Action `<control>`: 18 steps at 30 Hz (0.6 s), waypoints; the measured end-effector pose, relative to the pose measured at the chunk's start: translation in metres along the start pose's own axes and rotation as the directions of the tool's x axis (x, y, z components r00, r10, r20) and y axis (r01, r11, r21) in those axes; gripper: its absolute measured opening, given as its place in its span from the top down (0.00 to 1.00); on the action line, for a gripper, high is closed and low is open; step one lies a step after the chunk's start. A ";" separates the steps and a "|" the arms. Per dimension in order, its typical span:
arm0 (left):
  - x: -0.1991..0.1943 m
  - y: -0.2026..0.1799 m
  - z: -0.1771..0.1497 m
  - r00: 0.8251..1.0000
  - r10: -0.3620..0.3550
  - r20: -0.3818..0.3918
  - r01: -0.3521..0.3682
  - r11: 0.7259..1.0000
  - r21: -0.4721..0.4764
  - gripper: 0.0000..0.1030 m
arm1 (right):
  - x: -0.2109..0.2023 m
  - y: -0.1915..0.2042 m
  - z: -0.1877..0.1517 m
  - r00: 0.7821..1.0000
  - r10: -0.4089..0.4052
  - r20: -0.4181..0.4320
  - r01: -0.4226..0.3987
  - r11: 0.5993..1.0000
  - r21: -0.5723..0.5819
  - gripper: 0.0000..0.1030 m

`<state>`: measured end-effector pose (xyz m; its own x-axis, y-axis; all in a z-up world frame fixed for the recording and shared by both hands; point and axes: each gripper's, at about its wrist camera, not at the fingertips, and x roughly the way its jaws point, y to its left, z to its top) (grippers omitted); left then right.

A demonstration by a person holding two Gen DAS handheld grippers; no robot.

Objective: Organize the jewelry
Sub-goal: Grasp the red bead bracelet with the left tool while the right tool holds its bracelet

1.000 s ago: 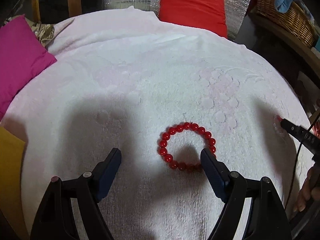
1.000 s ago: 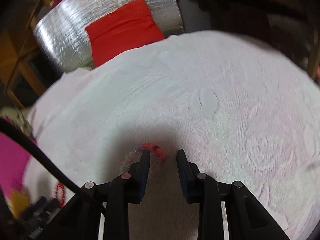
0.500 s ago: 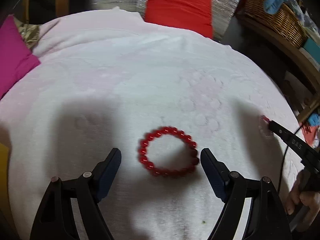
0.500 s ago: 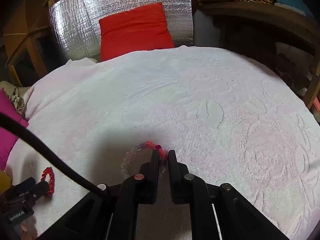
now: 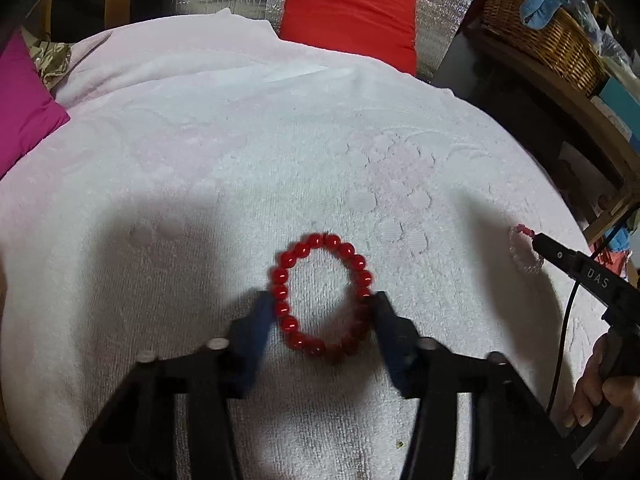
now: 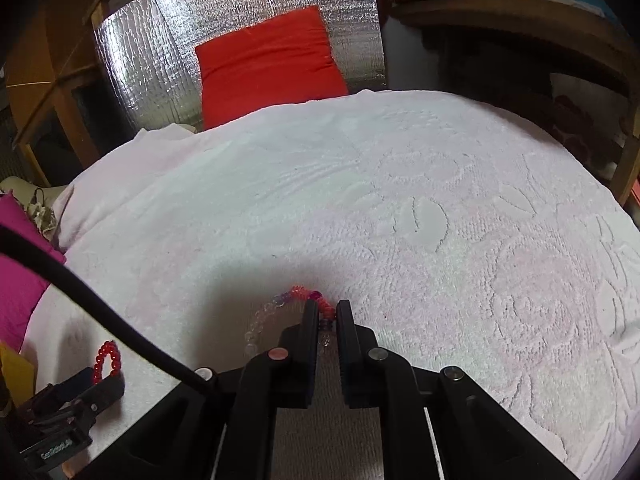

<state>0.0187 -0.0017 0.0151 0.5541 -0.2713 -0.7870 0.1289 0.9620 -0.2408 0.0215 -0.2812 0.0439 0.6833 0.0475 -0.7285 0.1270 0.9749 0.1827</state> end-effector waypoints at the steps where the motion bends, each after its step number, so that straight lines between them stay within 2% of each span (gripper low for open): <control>1: 0.000 0.001 0.000 1.000 -0.001 0.001 0.001 1.000 -0.002 0.70 | -0.001 0.000 0.000 1.000 0.002 0.002 -0.002 1.000 -0.001 0.90; 2: -0.001 0.001 0.001 1.000 -0.005 0.003 0.005 1.000 -0.001 0.76 | -0.001 0.001 0.000 1.000 0.004 0.003 -0.004 1.000 -0.002 0.90; 4: -0.002 0.002 0.001 1.000 -0.003 0.008 0.003 1.000 -0.001 0.82 | -0.003 0.001 0.000 1.000 0.005 0.007 -0.005 1.000 -0.004 0.90; 11: -0.011 0.009 0.001 0.999 -0.014 0.042 0.015 0.999 -0.035 0.82 | -0.015 0.004 -0.001 0.999 0.044 0.027 -0.044 0.999 -0.004 0.90; 18: -0.031 0.008 0.000 0.996 -0.022 0.081 0.025 0.999 -0.035 0.82 | -0.031 0.010 0.001 0.990 0.135 0.044 -0.136 0.991 0.005 0.90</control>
<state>0.0025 0.0146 0.0376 0.6156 -0.2894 -0.7330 0.1138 0.9530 -0.2807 0.0028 -0.2728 0.0688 0.7250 0.1695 -0.6675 0.0370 0.9583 0.2835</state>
